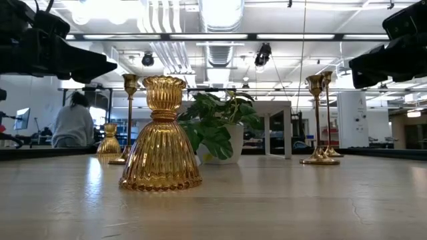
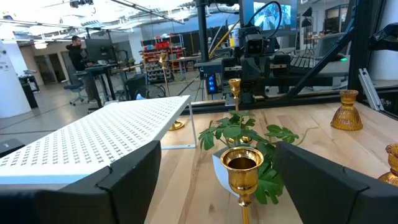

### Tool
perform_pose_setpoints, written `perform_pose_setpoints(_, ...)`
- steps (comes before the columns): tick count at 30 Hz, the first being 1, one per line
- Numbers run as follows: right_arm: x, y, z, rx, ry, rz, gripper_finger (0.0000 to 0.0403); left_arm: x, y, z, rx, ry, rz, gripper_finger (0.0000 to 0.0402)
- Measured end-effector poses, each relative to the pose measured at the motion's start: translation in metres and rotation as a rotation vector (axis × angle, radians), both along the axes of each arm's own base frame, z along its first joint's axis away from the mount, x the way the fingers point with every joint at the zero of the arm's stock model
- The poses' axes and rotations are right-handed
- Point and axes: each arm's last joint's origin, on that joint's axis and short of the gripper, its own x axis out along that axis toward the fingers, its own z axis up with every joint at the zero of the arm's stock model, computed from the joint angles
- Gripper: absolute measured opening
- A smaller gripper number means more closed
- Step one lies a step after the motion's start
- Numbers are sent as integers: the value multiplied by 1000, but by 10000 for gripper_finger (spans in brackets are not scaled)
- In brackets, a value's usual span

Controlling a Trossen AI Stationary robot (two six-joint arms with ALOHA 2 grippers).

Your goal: Pick & Place candle stick holders

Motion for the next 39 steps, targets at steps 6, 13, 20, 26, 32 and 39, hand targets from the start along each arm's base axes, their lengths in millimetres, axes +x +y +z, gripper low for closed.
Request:
perform_pose_setpoints(6, 0, 0, 2, -35, -27, 3, 8, 0, 0, 0, 0, 0, 1, 319)
perform_pose_setpoints(13, 0, -2, 18, 43, -182, -64, 8, 0, 0, 0, 0, 0, 1, 319)
perform_pose_setpoints(20, -3, -11, 31, 53, -319, -366, 8, 0, 0, 0, 0, 0, 0, 319)
perform_pose_setpoints(26, -8, -14, 60, -40, -386, -463, 8, 0, 0, 0, 0, 0, 1, 319)
perform_pose_setpoints(32, -14, -15, 123, -65, -382, -461, 8, 0, 0, 0, 0, 0, 0, 319)
perform_pose_setpoints(39, 9, -16, 153, -111, -4, -636, 8, 0, 0, 0, 0, 0, 1, 319)
